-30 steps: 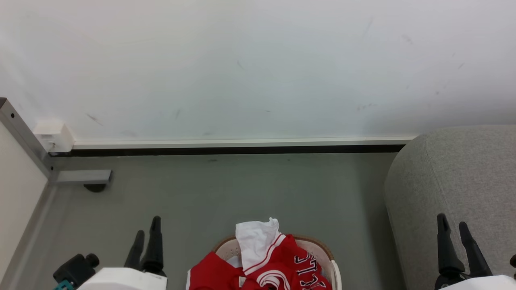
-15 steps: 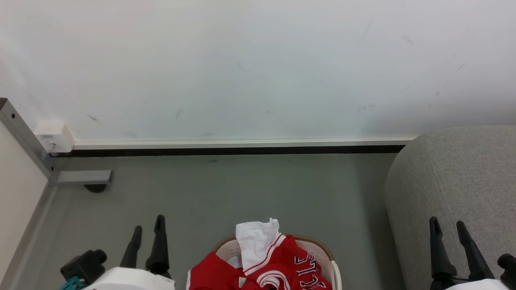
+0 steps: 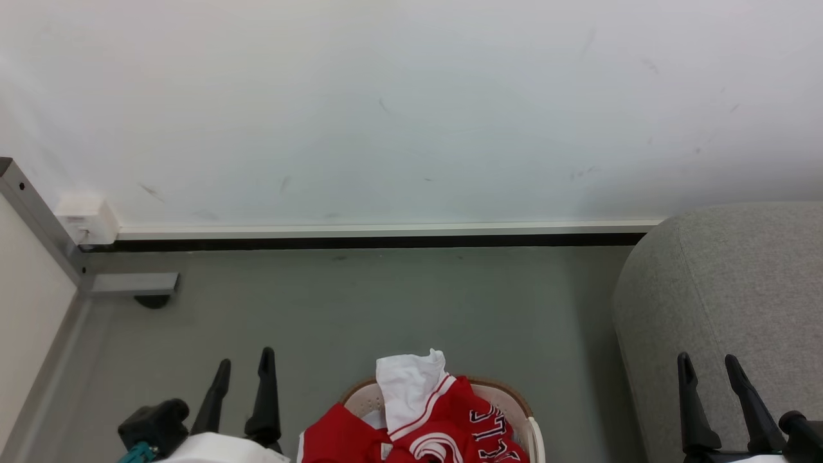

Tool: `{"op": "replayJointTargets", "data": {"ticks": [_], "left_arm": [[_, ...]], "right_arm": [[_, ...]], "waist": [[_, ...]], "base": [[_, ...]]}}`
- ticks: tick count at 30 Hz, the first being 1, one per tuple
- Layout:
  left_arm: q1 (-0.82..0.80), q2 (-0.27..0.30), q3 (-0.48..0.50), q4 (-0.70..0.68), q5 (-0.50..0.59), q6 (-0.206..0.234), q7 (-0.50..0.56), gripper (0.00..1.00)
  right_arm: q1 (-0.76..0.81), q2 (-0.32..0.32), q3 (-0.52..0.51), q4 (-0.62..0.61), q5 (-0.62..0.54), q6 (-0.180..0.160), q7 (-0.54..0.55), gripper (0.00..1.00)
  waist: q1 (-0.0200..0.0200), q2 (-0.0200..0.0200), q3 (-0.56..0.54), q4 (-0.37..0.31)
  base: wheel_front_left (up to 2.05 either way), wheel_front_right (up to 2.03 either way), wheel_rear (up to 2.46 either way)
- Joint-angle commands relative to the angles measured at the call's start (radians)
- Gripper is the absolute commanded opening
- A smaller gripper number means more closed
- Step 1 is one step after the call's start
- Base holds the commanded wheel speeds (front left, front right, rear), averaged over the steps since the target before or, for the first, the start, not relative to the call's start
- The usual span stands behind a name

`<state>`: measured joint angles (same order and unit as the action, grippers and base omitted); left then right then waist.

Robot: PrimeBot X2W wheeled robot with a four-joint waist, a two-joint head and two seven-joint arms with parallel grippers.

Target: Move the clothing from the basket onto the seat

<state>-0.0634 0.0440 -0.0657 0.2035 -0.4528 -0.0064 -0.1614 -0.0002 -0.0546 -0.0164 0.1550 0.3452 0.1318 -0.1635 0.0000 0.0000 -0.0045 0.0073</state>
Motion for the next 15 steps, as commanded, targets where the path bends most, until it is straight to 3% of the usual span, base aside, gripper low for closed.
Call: {"op": "replayJointTargets", "data": {"ticks": [1,15], "left_arm": [[-0.001,0.008,-0.001,-0.004,0.035,0.004,-0.014,1.00],[0.008,0.013,-0.005,0.008,0.183,0.004,-0.045,1.00]], "right_arm": [[0.000,-0.002,-0.004,-0.011,-0.032,-0.001,-0.011,1.00],[0.012,0.003,-0.011,-0.011,-0.139,-0.002,-0.044,1.00]], "waist": [[0.0000,0.0000,0.000,0.000],[0.0000,0.0000,-0.002,0.002]], "base": [[0.00,0.00,0.00],[0.00,0.00,0.00]]}}
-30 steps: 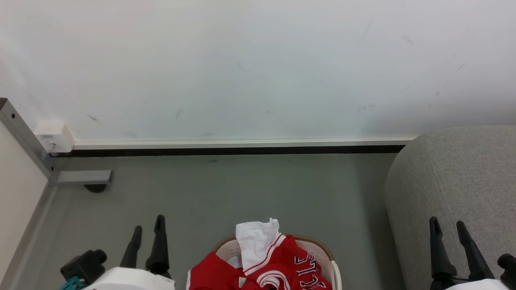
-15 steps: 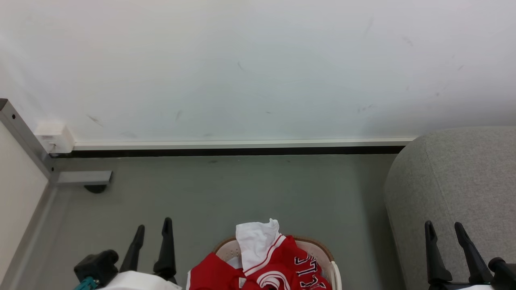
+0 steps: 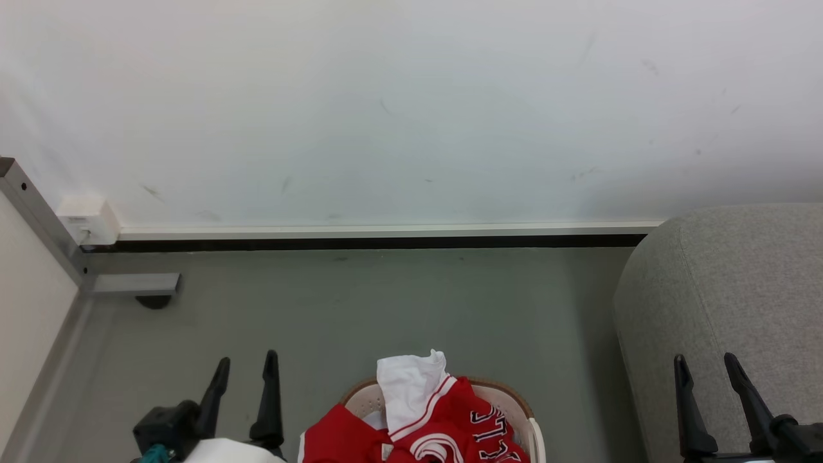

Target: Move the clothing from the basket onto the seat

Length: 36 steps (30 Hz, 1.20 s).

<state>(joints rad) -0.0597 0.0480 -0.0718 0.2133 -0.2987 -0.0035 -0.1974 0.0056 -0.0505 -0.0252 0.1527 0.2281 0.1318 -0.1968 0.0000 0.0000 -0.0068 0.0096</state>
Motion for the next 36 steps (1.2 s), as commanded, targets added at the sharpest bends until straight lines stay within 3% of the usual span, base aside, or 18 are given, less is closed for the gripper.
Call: {"op": "replayJointTargets", "data": {"ticks": [1,36], "left_arm": [[0.004,0.010,0.001,0.000,0.038,0.001,-0.010,1.00],[0.016,0.005,-0.001,0.043,0.236,0.000,-0.068,1.00]], "right_arm": [[0.007,-0.001,-0.003,-0.007,-0.028,-0.002,-0.011,1.00],[0.027,-0.001,-0.017,0.030,-0.148,-0.002,-0.069,1.00]], "waist": [[0.0000,0.0000,0.000,0.000],[0.0000,0.0000,-0.010,0.001]], "base": [[0.00,0.00,0.00],[0.00,0.00,0.00]]}}
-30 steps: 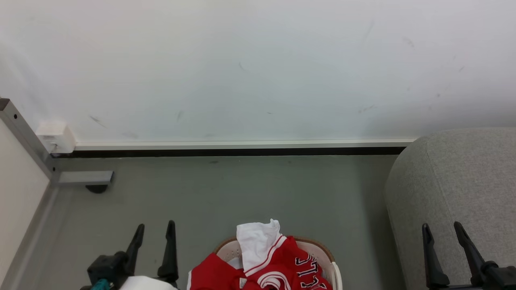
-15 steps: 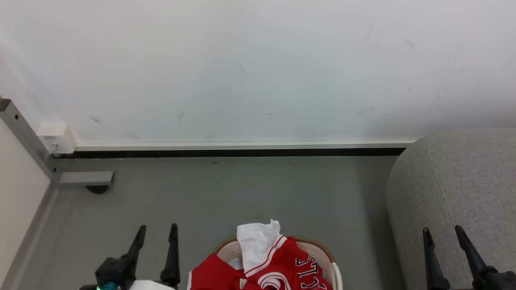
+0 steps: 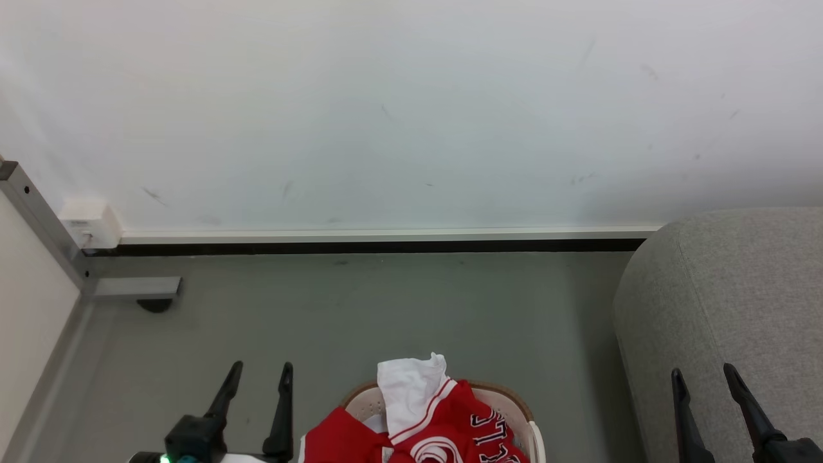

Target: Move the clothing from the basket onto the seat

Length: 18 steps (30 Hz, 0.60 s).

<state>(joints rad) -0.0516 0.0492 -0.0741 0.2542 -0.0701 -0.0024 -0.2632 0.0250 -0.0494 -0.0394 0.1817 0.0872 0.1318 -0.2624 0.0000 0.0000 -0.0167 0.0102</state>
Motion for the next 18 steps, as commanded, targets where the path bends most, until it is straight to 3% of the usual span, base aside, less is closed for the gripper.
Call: {"op": "replayJointTargets", "data": {"ticks": [1,18], "left_arm": [[0.007,0.004,0.002,0.002,0.007,-0.002,-0.002,1.00],[0.014,0.003,0.014,0.004,-0.011,-0.004,-0.002,1.00]], "right_arm": [[0.006,-0.002,-0.003,0.001,-0.003,-0.002,-0.004,1.00],[-0.004,-0.002,0.012,-0.003,0.015,-0.002,-0.004,1.00]], "waist": [[0.0000,0.0000,0.000,0.000],[0.0000,0.0000,0.002,-0.015]], "base": [[0.00,0.00,0.00],[0.00,0.00,0.00]]}}
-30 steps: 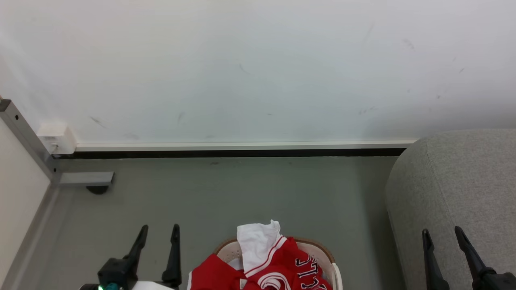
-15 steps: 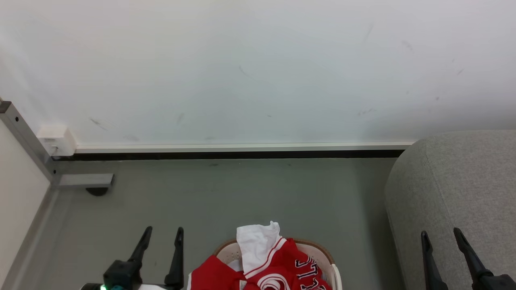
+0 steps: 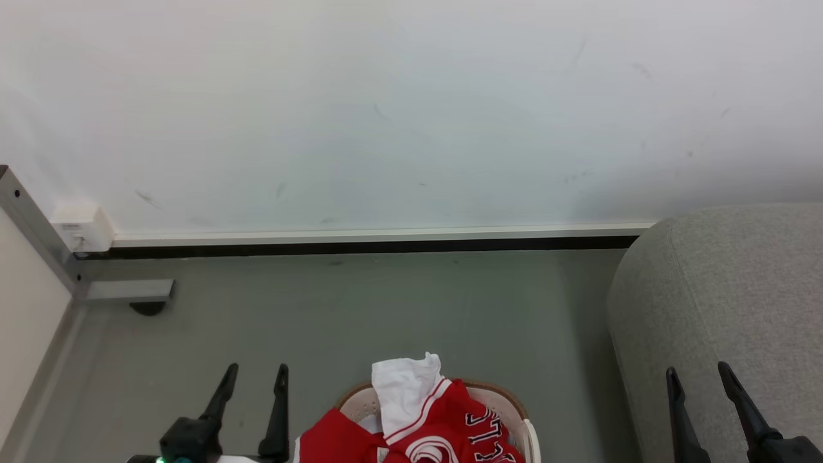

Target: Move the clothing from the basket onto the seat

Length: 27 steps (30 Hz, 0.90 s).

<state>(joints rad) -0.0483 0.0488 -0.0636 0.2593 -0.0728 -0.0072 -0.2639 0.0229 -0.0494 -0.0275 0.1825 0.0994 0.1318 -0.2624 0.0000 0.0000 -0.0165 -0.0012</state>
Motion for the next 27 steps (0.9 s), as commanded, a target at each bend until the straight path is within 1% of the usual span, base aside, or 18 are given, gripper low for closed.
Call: {"op": "replayJointTargets", "data": {"ticks": [1,9,14,19,22,27], "left_arm": [[0.011,0.003,0.006,-0.003,-0.009,0.001,-0.001,1.00],[-0.024,0.003,-0.003,0.008,0.000,-0.013,-0.001,1.00],[-0.070,0.005,-0.020,0.051,0.021,-0.028,-0.001,1.00],[-0.163,0.015,-0.060,0.150,0.052,-0.050,-0.001,1.00],[-0.236,0.021,-0.096,0.238,0.079,-0.060,0.011,1.00],[-0.358,0.028,-0.173,0.393,0.146,-0.073,0.107,1.00]], "right_arm": [[-0.007,-0.002,0.002,-0.006,0.003,-0.002,-0.004,1.00],[-0.039,-0.002,0.016,-0.038,0.005,-0.002,-0.004,1.00],[-0.065,-0.002,0.036,-0.058,0.002,-0.002,-0.004,1.00],[-0.106,-0.002,0.050,-0.082,0.005,-0.002,-0.004,1.00],[-0.140,-0.002,0.060,-0.097,0.009,-0.002,-0.004,1.00],[-0.200,-0.001,0.081,-0.118,0.024,-0.002,-0.004,1.00]], "waist": [[0.0000,0.0000,0.003,-0.009],[0.0000,0.0000,0.030,-0.073],[0.0000,0.0000,0.073,-0.128],[0.0000,0.0000,0.138,-0.178],[0.0000,0.0000,0.184,-0.203],[0.0000,0.0000,0.278,-0.243]], "base": [[0.00,0.00,0.00],[0.00,0.00,0.00],[0.00,0.00,0.00],[0.00,0.00,0.00],[0.00,0.00,0.00],[0.00,0.00,0.00]]}}
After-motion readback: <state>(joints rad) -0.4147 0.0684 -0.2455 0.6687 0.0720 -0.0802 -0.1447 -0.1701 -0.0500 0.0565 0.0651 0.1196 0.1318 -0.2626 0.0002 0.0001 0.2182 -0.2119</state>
